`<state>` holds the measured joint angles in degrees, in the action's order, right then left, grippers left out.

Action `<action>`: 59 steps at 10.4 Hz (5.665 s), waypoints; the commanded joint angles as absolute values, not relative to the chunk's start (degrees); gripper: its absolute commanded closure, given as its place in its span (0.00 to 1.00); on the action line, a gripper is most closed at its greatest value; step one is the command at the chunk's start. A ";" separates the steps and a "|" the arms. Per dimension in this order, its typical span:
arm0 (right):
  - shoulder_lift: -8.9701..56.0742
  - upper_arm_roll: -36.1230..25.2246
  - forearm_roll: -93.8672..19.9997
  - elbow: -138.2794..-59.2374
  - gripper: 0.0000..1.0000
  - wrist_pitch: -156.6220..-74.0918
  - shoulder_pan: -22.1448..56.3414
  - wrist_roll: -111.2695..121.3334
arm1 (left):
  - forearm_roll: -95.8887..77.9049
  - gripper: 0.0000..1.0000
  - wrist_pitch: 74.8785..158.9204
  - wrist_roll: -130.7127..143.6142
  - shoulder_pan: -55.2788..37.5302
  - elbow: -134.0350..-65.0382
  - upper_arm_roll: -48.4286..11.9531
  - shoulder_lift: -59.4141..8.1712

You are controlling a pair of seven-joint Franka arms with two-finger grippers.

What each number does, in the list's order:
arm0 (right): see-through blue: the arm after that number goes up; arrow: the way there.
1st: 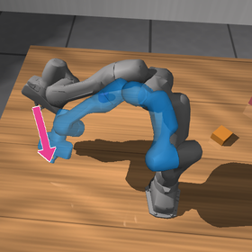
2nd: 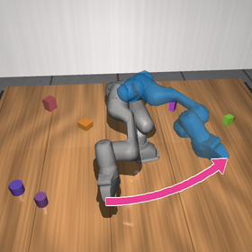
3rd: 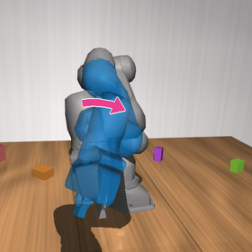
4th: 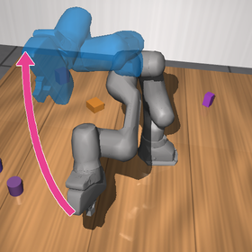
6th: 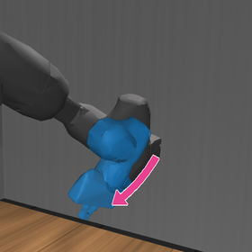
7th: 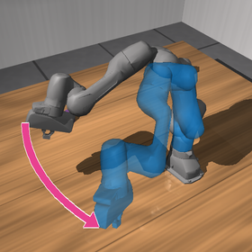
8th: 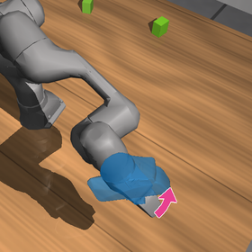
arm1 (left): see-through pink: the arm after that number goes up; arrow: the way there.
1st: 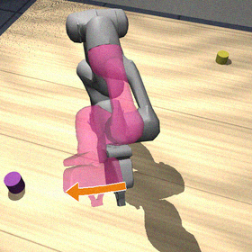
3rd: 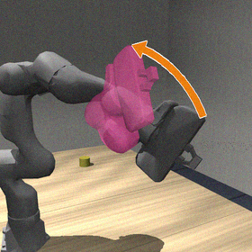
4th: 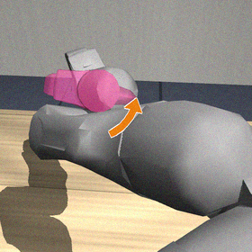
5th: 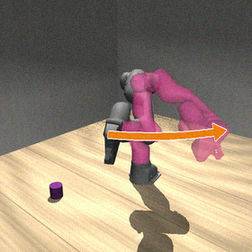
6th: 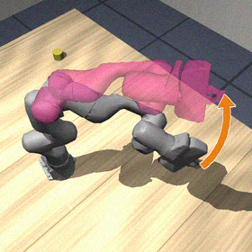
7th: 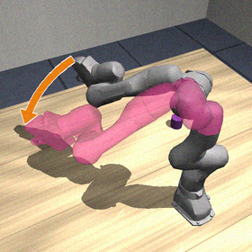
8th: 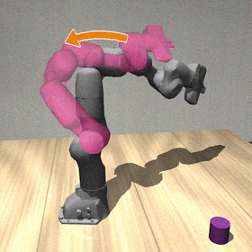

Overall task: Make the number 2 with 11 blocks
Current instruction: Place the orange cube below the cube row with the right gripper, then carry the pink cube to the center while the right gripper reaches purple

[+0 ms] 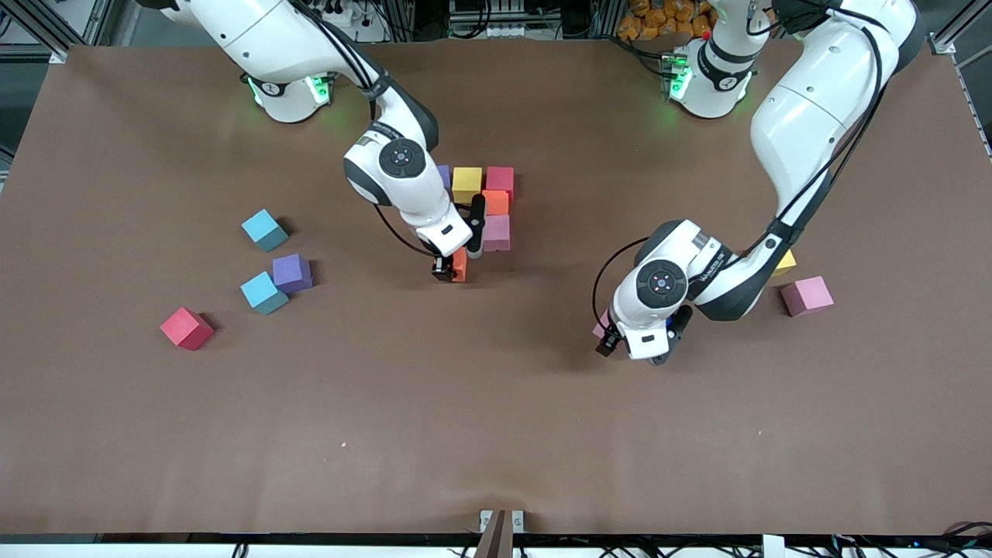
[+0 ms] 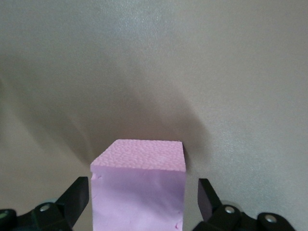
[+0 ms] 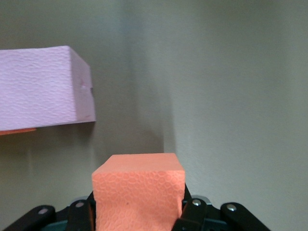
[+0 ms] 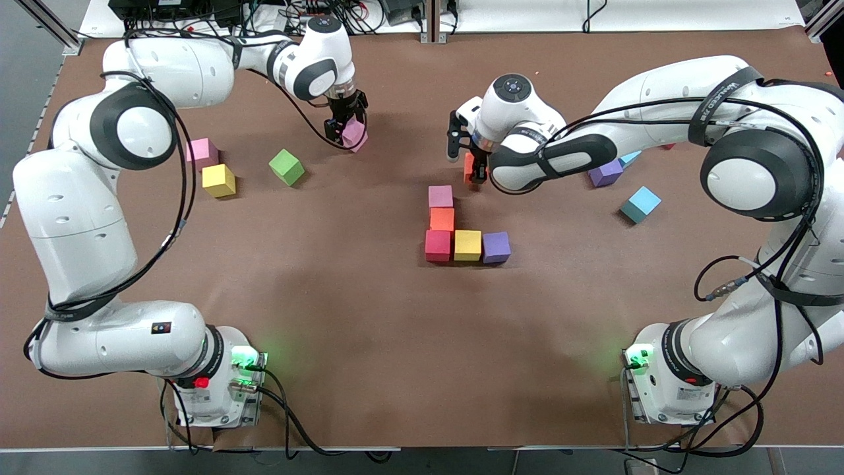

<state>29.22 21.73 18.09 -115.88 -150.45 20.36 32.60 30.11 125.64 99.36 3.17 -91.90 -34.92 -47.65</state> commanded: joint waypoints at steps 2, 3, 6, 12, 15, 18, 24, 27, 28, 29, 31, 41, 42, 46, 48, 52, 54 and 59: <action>29.53 23.03 17.93 -117.51 0.76 -151.08 21.00 32.79 | 30.94 0.64 126.47 100.46 2.37 -91.93 -34.80 -48.07; 30.05 23.64 17.93 -117.86 0.76 -151.17 20.92 32.78 | 30.94 0.69 126.47 100.55 2.46 -91.85 -34.80 -47.99; 30.67 24.69 17.84 -117.95 0.77 -151.26 20.66 32.70 | 30.76 0.69 126.47 100.63 2.98 -91.23 -34.89 -47.29; 31.90 28.12 17.67 -118.74 0.77 -151.09 17.40 31.73 | 29.88 0.69 126.47 102.57 3.52 -90.00 -34.89 -46.32; 31.47 28.82 17.67 -118.74 0.77 -150.82 17.75 31.64 | 29.79 0.69 126.47 102.74 3.52 -89.30 -34.89 -46.32; 31.46 29.44 17.58 -118.74 0.76 -150.73 17.58 31.64 | 29.88 0.69 126.47 103.71 3.52 -89.12 -34.98 -46.32; 31.29 29.36 17.67 -118.65 0.00 -150.73 17.05 32.52 | 29.97 0.69 126.47 105.28 3.52 -89.12 -34.98 -46.32; 28.32 29.44 17.67 -118.83 0.00 -149.08 15.65 31.82 | 29.97 0.69 126.47 109.49 2.29 -89.12 -35.51 -46.32; 26.13 29.18 17.40 -118.83 0.00 -144.19 15.56 29.82 | 29.97 0.69 126.47 111.51 0.89 -88.51 -35.51 -46.32; 23.84 28.92 17.32 -118.74 0.00 -141.36 14.51 28.14 | 29.97 0.69 126.47 113.45 -0.17 -87.55 -35.51 -46.41; 20.50 29.00 17.23 -118.74 0.00 -137.83 10.66 28.73 | 29.79 0.68 126.39 118.28 -2.45 -86.75 -35.51 -46.32; 15.20 28.56 17.75 -118.39 0.00 -136.58 -17.29 35.40 | 28.65 0.69 126.21 146.66 -24.15 -81.22 -34.98 -46.85; 15.38 28.56 17.75 -118.48 0.00 -136.84 -17.92 41.16 | 28.74 0.69 126.12 149.04 -25.91 -80.08 -34.89 -46.93; 13.97 28.83 17.23 -123.65 0.00 -138.42 -24.68 46.04 | 28.65 0.69 126.21 159.32 -32.85 -75.69 -33.85 -47.20; 14.06 28.83 16.70 -124.88 0.00 -140.97 -28.10 57.35 | 28.57 0.68 126.56 163.98 -38.12 -72.09 -29.29 -48.24; 12.75 31.70 14.77 -127.97 0.00 -140.98 -29.79 69.92 | 28.56 0.68 132.44 166.11 -41.75 -70.84 -25.31 -50.97; 12.39 34.27 14.77 -130.33 0.00 -140.98 -29.88 71.10 | 28.56 0.68 133.50 166.20 -42.18 -70.84 -25.22 -51.76; 11.78 37.18 14.77 -136.39 0.00 -146.50 -30.06 73.38 | 28.56 0.68 135.09 165.41 -43.42 -70.93 -24.00 -54.58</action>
